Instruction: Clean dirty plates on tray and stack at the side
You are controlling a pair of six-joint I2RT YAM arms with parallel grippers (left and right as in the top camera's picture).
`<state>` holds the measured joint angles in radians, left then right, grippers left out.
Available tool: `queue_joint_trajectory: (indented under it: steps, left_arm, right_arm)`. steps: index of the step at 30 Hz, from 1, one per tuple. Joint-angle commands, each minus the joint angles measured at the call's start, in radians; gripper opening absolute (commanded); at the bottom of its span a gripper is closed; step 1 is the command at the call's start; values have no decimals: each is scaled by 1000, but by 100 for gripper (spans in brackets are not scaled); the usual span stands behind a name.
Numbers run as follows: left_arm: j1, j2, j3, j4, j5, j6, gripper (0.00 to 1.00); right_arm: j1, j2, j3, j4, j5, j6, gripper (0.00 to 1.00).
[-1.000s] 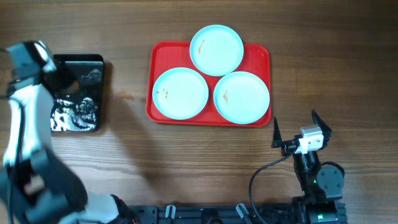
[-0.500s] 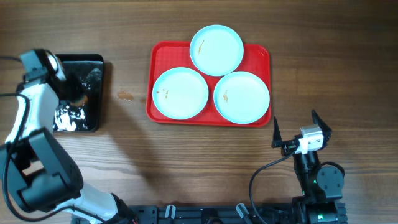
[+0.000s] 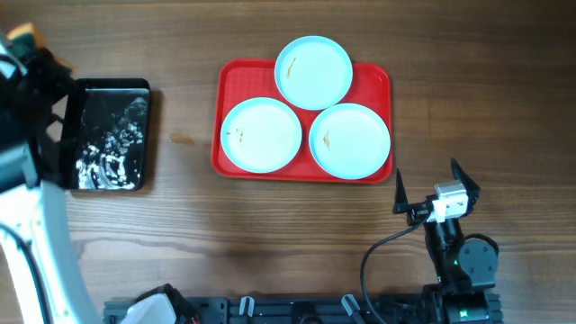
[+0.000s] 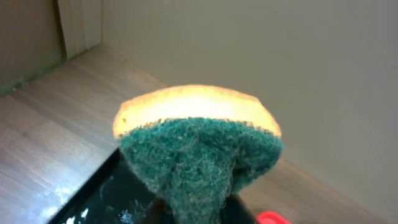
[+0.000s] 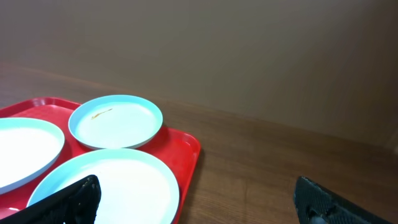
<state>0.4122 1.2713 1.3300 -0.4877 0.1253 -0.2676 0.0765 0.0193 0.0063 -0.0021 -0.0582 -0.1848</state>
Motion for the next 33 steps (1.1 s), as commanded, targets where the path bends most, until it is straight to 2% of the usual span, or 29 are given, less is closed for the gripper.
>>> queue_joint_trajectory:
  steps: [1, 3, 4, 8, 10, 13, 17, 19, 22, 26, 30, 33]
  left_arm:
    - [4, 49, -29, -64, 5, -26, 4]
    - [4, 74, -48, -76, 5, -26, 4]
    - [4, 90, -54, -90, 6, -26, 4]
    - [4, 158, -55, -165, 45, -25, 4]
    - [4, 178, -55, -187, 90, -25, 4]
    - [4, 190, -55, -206, 166, -25, 4]
    - [4, 190, -55, -218, 227, -25, 4]
    - [4, 190, -55, -230, 226, -25, 4]
    - [4, 190, -55, -232, 240, -25, 4]
    - [4, 190, -55, -221, 395, -25, 4]
    - [-1, 190, -55, -192, 591, -25, 4]
    - [-29, 190, -55, -186, 645, -25, 4]
  right_arm:
    - [-6, -12, -1, 4, 10, 2, 100]
    - [-6, -12, -1, 18, -38, 11, 100]
    - [-6, -12, -1, 41, -129, 50, 100]
    - [-6, -12, -1, 113, -561, 303, 100]
    - [-6, -12, -1, 185, -713, 416, 100]
    - [-6, -12, -1, 325, -769, 548, 100]
    - [-6, -12, -1, 577, -667, 793, 100]
    - [-6, -11, 10, 655, -613, 856, 100]
    - [-6, 23, 82, 609, -614, 845, 100]
    - [-6, 201, 261, 457, -768, 679, 100]
    - [-6, 522, 526, 247, -959, 480, 100]
    - [-6, 779, 733, 90, -1063, 384, 100]
